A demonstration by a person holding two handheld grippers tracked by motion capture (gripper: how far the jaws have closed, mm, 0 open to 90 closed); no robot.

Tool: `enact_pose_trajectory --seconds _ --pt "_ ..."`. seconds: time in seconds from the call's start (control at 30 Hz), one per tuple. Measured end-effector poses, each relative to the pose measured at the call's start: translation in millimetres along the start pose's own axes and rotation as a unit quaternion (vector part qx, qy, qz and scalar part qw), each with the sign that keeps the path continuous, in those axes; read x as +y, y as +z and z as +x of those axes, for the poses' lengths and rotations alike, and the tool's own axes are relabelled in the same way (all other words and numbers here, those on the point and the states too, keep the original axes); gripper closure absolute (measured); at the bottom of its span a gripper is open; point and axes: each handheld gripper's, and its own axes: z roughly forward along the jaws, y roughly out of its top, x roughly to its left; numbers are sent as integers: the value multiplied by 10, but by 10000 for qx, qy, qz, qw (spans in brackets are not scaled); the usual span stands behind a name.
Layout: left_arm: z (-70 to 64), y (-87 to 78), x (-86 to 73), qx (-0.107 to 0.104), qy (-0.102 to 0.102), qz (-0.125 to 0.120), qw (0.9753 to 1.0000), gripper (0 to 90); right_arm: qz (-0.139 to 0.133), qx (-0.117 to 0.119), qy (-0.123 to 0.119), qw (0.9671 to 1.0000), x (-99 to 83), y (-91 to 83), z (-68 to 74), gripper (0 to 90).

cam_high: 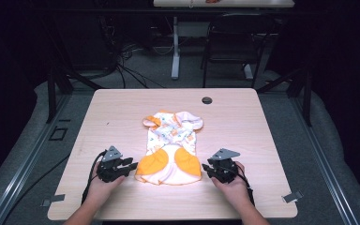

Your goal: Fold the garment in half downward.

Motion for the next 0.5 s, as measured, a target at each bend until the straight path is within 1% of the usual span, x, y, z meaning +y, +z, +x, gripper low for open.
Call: enact_pose_trajectory --seconds 0.07,0.1,0.13,0.17,0.2,0.23,0.27,0.3,0.33,0.37,0.4,0.43,0.5 --pt "0 2 7 -11 -20 4 10000 671 48 -6 -22 10000 6 -1 4 684" --pt "1 3 11 -12 -19 5 10000 699 78 14 -31 10000 12 9 18 702" --pt "-5 10 14 -10 -54 -8 10000 713 112 27 -71 9999 19 13 27 713" --pt "-7 14 22 -5 -44 0 10000 713 112 27 -71 9999 19 13 27 713" --pt "-7 18 28 -8 -52 8 10000 731 133 46 -119 9998 28 21 45 724" --pt "-7 30 44 -34 -72 7 10000 761 163 37 -247 9996 53 44 76 749" --pt "-9 38 56 -53 -91 -3 9999 761 163 37 -247 9996 53 44 76 749" --pt "-10 51 79 -67 -63 -9 10000 777 151 53 -286 9995 66 53 87 769" --pt "-16 62 93 -68 -58 -32 10000 819 135 124 -332 9993 103 80 123 792" --pt "-26 76 112 -95 -56 -60 9999 844 167 181 -376 9990 125 91 139 811" --pt "-37 89 131 -113 -11 -51 9999 844 167 181 -376 9990 125 91 139 811" --pt "-53 108 153 -124 72 -47 9999 858 189 227 -426 9987 147 101 159 822" --pt "-71 140 179 -193 144 -17 9997 892 190 286 -543 9979 199 129 206 856"
